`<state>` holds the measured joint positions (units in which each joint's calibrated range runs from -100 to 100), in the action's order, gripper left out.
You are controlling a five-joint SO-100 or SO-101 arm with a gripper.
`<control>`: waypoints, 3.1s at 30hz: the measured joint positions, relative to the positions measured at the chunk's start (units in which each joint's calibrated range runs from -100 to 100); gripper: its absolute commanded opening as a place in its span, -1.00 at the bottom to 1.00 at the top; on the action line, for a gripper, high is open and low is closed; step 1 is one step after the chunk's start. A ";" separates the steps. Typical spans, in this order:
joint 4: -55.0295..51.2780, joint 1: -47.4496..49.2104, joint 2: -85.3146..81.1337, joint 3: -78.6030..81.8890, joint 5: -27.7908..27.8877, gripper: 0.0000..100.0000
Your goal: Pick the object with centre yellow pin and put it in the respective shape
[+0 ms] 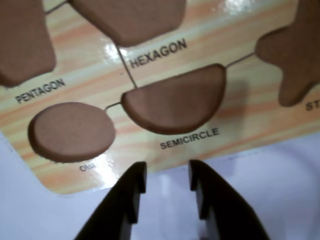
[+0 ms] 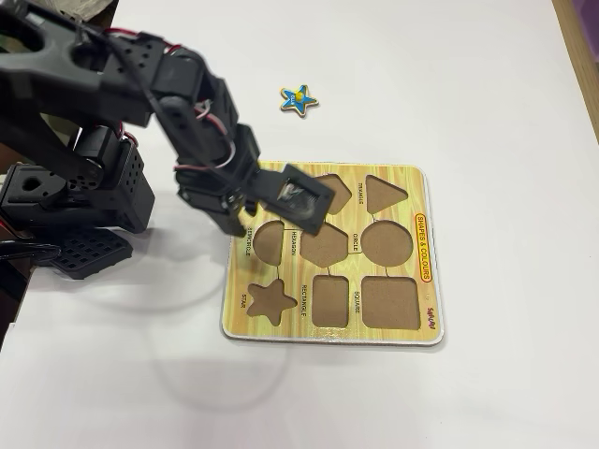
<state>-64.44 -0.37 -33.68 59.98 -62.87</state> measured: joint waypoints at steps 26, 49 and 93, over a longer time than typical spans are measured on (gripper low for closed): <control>0.51 43.03 24.66 -28.33 -13.05 -0.78; 0.51 53.51 42.44 -46.94 -17.11 -0.78; 8.05 47.80 46.39 -45.59 -17.00 -0.80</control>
<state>-56.38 47.43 12.71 14.39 -79.88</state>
